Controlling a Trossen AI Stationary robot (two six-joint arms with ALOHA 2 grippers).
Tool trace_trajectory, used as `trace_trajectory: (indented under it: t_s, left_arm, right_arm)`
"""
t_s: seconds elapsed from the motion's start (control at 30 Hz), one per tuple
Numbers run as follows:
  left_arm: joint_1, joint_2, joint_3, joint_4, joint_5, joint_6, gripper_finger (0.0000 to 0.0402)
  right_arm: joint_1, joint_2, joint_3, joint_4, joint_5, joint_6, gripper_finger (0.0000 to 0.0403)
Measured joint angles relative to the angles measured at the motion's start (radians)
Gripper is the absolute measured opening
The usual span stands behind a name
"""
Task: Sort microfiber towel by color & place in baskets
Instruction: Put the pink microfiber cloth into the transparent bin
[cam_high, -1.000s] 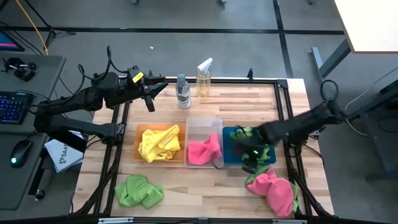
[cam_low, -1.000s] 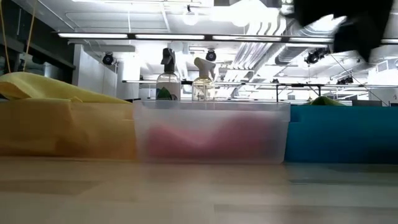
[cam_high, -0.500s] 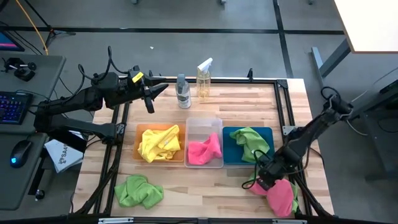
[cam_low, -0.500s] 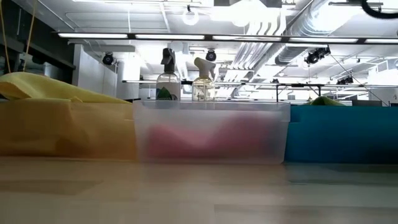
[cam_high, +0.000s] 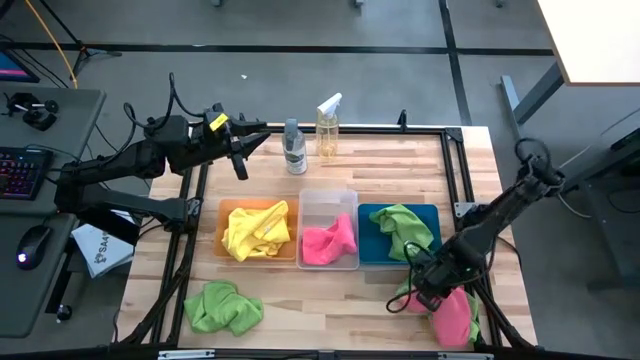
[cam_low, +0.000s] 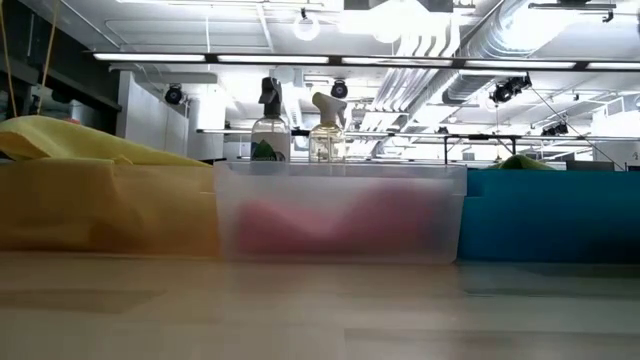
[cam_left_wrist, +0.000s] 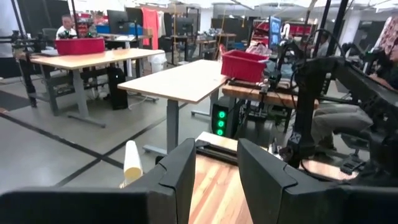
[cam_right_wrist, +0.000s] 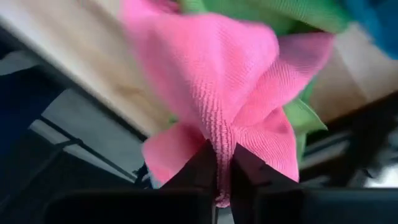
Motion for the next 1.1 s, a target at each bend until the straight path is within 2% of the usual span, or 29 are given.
trace_trajectory:
  t_s: [0.07, 0.17, 0.23, 0.4, 0.47, 0.63, 0.73, 0.83, 1.0, 1.1]
  left_arm:
    - [0.000, 0.000, 0.000, 0.011, 0.000, 0.002, 0.0108]
    - [0.000, 0.000, 0.000, 0.021, -0.001, 0.026, 0.0108]
    - [0.000, 0.000, 0.000, 0.033, -0.002, 0.032, 0.0108]
    - [0.000, 0.000, 0.000, 0.045, 0.005, 0.033, 0.0108]
    - [0.000, 0.000, 0.000, 0.045, 0.005, 0.033, 0.0108]
    - [0.000, 0.000, 0.000, 0.061, 0.006, 0.009, 0.0108]
    - [0.000, 0.000, 0.000, 0.064, 0.006, 0.000, 0.0108]
    - [0.000, 0.000, 0.000, 0.062, 0.007, 0.013, 0.0108]
    - [0.000, 0.000, 0.000, 0.061, 0.007, 0.015, 0.0108]
    - [0.000, 0.000, 0.000, 0.061, 0.007, 0.015, 0.0108]
  right_arm:
    - [-0.026, -0.022, 0.101, -0.108, 0.025, -0.056, 0.0018]
    - [-0.083, -0.059, 0.287, -0.224, 0.149, -0.181, 0.0005]
    - [-0.127, -0.079, 0.410, -0.242, 0.290, -0.283, 0.0009]
    - [-0.235, -0.086, 0.651, -0.208, 0.759, -0.529, 0.0003]
    - [-0.287, -0.085, 0.678, -0.135, 0.838, -0.656, 0.0003]
    - [-0.414, -0.076, 0.588, 0.127, 0.839, -0.898, 0.0002]
    - [-0.476, -0.066, 0.458, 0.344, 0.749, -0.974, 0.0001]
    - [-0.527, -0.045, 0.307, 0.555, 0.654, -0.994, 0.0001]
    - [-0.600, 0.013, 0.080, 0.889, 0.610, -0.966, 0.0001]
    - [-0.635, 0.046, 0.016, 0.952, 0.569, -0.917, 0.0000]
